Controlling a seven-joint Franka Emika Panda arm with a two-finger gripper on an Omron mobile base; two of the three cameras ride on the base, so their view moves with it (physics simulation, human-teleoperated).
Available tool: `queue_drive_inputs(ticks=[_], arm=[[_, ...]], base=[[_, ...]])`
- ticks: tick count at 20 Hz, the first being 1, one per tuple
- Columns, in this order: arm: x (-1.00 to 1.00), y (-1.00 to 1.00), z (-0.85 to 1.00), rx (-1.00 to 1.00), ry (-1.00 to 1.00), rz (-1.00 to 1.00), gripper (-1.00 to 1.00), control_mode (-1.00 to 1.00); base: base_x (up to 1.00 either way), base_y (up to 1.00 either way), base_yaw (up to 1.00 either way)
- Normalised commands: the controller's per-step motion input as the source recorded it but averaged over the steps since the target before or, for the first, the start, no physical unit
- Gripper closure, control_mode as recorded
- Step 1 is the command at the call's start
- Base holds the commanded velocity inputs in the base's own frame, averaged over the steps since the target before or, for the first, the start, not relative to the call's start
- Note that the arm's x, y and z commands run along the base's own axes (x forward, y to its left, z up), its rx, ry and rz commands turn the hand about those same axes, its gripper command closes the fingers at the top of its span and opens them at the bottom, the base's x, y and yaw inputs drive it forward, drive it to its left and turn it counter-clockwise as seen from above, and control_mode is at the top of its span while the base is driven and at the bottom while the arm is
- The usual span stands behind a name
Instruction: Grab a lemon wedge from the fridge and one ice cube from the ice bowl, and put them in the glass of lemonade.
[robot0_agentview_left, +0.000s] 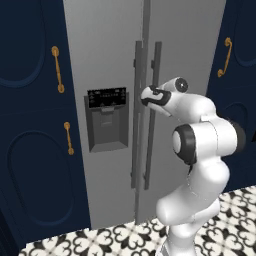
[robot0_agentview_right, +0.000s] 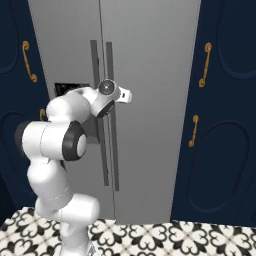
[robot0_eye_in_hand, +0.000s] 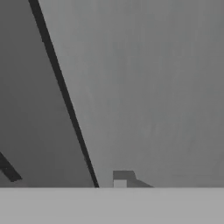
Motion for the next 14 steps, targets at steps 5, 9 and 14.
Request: queue_drive_inputs(ticks=[5,9,14], arm=[[-0.85,-1.00,0.00,0.15,0.00,-0.14,1.00,-1.00],[-0.92,-1.00,0.00,0.17,0.00,-0.13,1.00,-1.00],[-0.77,-1.00,0.00,0.18,0.01,-0.17,1.00,-1.00]], base=[[0.00,0.00,0.00],[0.00,0.00,0.00],[0.00,0.00,0.00]])
